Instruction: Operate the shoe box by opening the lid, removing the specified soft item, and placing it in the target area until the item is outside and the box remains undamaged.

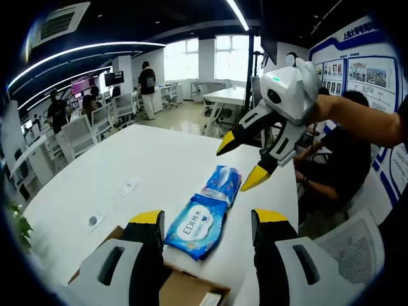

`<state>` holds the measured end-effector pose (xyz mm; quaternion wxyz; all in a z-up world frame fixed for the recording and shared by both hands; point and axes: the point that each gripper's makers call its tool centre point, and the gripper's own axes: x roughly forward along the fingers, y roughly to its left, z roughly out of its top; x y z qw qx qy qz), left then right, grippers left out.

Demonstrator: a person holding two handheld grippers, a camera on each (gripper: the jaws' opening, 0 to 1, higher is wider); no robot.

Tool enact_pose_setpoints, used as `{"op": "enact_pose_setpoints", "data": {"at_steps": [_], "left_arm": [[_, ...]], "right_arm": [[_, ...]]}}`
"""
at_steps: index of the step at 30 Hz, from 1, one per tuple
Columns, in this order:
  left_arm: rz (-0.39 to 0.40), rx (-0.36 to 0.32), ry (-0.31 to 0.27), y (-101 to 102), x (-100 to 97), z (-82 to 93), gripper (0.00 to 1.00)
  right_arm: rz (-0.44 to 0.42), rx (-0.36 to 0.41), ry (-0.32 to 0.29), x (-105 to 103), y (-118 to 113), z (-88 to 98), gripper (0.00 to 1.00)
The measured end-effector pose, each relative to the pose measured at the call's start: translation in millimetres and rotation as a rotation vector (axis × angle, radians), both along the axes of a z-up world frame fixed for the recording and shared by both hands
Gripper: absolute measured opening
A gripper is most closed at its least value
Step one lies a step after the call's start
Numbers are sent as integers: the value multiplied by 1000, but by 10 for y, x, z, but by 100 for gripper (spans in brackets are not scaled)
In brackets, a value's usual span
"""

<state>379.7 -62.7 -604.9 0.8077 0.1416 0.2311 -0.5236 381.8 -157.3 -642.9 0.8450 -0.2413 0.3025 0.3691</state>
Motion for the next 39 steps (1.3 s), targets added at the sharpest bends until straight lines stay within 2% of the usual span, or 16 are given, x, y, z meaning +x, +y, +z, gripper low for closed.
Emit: {"op": "enact_pose_setpoints", "data": {"at_steps": [6,10,13,17,20,26,30,32,35,39], "left_arm": [[57,-40,-8,317,-15,83,62],[102,-60,-23,531,-6,140,66],[121,-69,-18,630,-20,148,70],[160,-74,-15,863,-80,115,76],[198,-87,-23,1020,-115,80,84],[268,-126,-26,1314,-201,30,90],[289,-120,-37,1485,-268,-37,95],[311,-153,-30,1550,-286,-42,99],[321,-174,-32,1646,-343,-45,100],[340,-144,-61,1781,-389,-79,100]], "right_arm": [[115,1,46,-97,300,-131,54],[169,-13,50,-104,445,-199,51],[199,-10,57,-95,542,-235,55],[245,-11,59,-84,658,-266,58],[281,-2,68,-85,757,-294,59],[347,7,91,-98,937,-395,60],[370,19,115,-113,1069,-464,65],[381,21,122,-109,1123,-507,65],[418,22,123,-127,1224,-554,67],[474,26,117,-128,1357,-606,66]]}}
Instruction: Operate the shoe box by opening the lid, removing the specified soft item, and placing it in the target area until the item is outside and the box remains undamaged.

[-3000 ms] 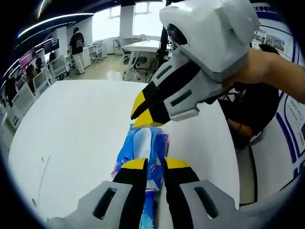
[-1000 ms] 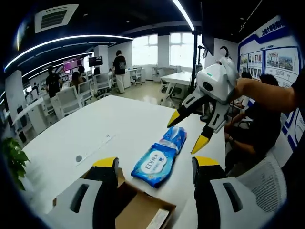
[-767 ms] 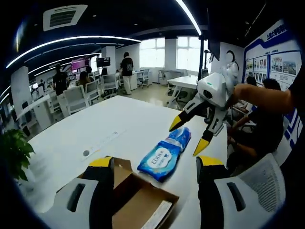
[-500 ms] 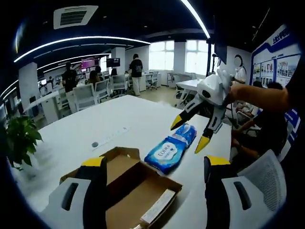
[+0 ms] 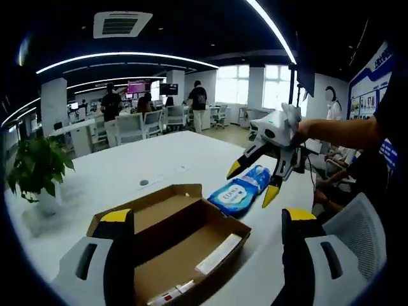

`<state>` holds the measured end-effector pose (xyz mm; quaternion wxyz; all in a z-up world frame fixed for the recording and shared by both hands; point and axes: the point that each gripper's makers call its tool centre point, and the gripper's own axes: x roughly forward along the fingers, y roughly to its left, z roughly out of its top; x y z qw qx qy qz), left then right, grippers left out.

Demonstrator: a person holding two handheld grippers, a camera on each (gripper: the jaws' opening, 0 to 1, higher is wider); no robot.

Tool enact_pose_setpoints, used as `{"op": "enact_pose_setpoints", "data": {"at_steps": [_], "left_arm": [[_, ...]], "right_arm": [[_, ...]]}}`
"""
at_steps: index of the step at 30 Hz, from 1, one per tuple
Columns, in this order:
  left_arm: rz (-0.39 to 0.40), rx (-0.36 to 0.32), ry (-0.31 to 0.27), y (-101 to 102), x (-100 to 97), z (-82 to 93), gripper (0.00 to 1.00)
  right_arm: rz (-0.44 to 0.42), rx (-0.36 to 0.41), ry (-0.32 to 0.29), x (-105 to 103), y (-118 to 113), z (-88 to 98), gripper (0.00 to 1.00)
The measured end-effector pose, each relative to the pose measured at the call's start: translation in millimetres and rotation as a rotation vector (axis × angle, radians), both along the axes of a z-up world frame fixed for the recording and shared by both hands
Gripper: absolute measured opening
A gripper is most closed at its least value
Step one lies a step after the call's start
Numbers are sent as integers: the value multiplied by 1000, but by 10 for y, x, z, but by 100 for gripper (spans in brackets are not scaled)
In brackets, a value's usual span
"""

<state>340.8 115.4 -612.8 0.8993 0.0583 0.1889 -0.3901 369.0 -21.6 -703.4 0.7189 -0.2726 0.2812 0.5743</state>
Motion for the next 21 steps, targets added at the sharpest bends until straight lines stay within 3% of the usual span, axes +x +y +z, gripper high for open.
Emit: {"op": "enact_pose_setpoints", "data": {"at_steps": [6,10,21], "left_arm": [[9,46,-20,205,-176,-74,100],[20,39,-43,311,-303,-114,100],[91,47,-30,561,-523,-326,100]], "right_arm": [[46,-7,2,50,134,-77,63],[89,-20,15,37,245,-170,61],[160,-68,33,65,425,-404,61]]}}
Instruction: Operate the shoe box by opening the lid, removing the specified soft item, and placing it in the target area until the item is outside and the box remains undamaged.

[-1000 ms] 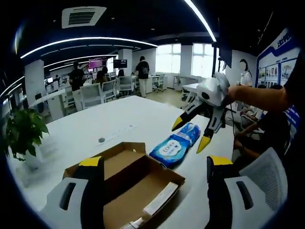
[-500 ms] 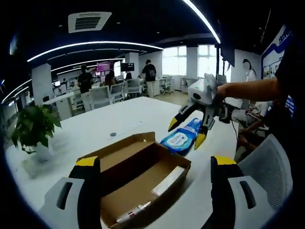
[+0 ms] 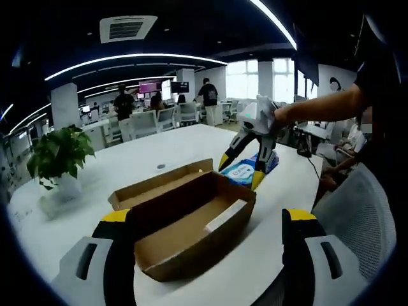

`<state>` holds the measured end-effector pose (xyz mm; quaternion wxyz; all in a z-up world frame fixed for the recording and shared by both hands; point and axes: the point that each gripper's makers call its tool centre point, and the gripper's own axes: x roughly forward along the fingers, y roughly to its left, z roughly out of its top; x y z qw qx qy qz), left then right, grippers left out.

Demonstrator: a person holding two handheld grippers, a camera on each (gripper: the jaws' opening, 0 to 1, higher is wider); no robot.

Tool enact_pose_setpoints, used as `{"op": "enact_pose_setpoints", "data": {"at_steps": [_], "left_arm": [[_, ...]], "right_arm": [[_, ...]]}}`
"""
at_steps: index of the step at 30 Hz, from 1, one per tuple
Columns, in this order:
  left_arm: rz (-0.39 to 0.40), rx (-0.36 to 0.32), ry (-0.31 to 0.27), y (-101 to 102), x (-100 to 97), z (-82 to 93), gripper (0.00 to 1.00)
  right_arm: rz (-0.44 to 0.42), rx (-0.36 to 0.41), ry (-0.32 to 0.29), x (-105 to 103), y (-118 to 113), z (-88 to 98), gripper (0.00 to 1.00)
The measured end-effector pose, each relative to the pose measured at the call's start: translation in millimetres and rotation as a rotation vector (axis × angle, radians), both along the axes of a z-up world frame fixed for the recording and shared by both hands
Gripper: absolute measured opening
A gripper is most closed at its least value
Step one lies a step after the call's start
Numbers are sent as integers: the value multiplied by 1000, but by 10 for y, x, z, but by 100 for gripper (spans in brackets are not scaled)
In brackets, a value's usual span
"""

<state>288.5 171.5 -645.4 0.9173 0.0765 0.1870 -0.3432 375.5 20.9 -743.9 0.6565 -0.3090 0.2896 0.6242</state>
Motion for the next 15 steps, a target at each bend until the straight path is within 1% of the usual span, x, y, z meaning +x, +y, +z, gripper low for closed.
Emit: {"op": "enact_pose_setpoints", "data": {"at_steps": [3,6,9,13,15], "left_arm": [[13,8,-11,36,-37,-39,100],[35,-18,-6,62,-84,-78,100],[47,-5,-2,86,-146,-144,100],[61,-12,8,112,-210,-191,100],[69,-5,13,129,-234,-225,100]], "right_arm": [[11,-6,-3,5,47,-43,61],[23,-16,5,5,82,-105,61],[40,-39,0,12,104,-170,60],[56,-54,14,0,134,-230,59],[66,-60,31,-12,161,-273,59]]}}
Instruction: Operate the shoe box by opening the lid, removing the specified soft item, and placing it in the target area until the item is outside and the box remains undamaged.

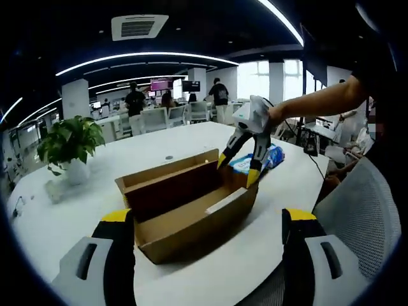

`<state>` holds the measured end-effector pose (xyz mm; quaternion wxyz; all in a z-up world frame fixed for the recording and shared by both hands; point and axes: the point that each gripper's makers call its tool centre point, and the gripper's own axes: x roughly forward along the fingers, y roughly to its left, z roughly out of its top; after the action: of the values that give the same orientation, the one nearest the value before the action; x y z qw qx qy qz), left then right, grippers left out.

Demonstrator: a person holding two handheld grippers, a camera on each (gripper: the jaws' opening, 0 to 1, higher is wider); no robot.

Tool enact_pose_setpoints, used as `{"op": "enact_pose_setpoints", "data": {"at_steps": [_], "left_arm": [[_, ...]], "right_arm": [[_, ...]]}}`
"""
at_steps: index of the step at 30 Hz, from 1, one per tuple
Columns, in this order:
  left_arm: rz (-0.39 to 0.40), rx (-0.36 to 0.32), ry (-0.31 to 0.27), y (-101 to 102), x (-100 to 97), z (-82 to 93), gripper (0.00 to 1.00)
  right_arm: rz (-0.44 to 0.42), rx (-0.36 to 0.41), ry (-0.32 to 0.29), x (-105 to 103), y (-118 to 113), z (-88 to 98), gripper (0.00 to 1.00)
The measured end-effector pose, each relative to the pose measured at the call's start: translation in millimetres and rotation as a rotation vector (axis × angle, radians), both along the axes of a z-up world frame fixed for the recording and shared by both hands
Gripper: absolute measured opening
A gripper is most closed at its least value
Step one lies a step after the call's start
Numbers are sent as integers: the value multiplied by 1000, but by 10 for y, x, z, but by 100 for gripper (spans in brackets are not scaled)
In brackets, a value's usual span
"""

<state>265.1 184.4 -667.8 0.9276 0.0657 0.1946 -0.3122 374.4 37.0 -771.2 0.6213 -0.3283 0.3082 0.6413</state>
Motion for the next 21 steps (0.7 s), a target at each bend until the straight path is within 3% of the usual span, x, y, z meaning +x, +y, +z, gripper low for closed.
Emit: {"op": "enact_pose_setpoints", "data": {"at_steps": [10,15,21], "left_arm": [[38,37,29,88,-168,-239,100],[56,1,-3,98,-133,-153,100],[82,-26,-5,135,-110,-142,100]], "right_arm": [[24,-33,23,-28,83,-158,58],[40,-60,-17,23,56,-164,57],[65,-75,-16,-50,58,-214,46]]}}
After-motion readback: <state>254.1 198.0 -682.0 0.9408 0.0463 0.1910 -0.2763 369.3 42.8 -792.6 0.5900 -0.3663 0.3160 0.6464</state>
